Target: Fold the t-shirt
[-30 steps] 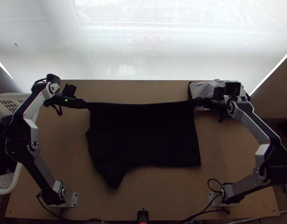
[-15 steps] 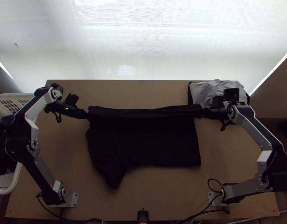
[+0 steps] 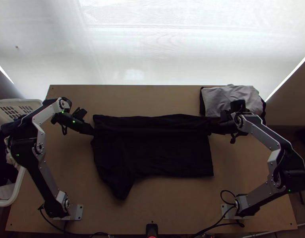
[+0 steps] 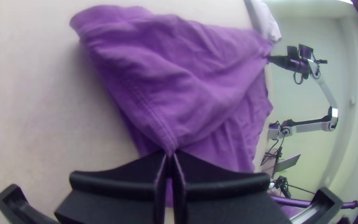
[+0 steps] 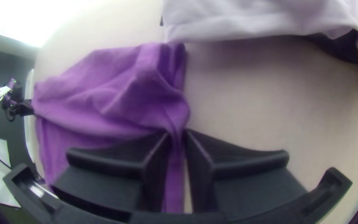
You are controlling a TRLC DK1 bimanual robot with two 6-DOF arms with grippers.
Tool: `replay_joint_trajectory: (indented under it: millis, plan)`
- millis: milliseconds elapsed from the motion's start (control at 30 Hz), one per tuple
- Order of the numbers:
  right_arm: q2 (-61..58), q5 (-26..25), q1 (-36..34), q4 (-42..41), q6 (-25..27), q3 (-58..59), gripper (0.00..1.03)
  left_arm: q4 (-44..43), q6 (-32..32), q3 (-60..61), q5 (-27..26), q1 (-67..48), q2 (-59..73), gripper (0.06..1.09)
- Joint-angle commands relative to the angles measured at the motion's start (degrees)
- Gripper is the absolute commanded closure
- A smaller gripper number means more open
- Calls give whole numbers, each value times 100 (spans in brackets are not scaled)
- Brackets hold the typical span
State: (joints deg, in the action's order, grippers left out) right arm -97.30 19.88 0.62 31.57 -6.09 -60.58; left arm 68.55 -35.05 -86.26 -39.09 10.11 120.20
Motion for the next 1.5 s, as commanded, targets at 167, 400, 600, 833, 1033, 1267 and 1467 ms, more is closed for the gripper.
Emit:
replay_joint_trajectory:
  millis: [167,400,600,833,1033,1267,1467]
  plan:
    - [431,-2,-10,587,143,-60,4,738,-591,-137,226,-35,-498,10]
    - [1688,34,360,1940,213,195,4,1415,-1567,557,-125,-53,-2212,10]
    - [2136,306,1063,2960,-112,837,4,1529,-1391,2403,-46,-536,-3055,10]
    - [2347,482,1142,2872,-384,995,4,1354,-1215,3722,-151,-818,-3354,10]
    - [2312,482,1186,2872,-472,951,4,229,-406,4442,437,-668,-3776,10]
    - [2241,482,1186,2837,-464,837,4,-299,-222,4407,517,-712,-3556,11]
    - [2241,473,1142,2775,-437,828,4,-536,-134,4152,525,-765,-3134,11]
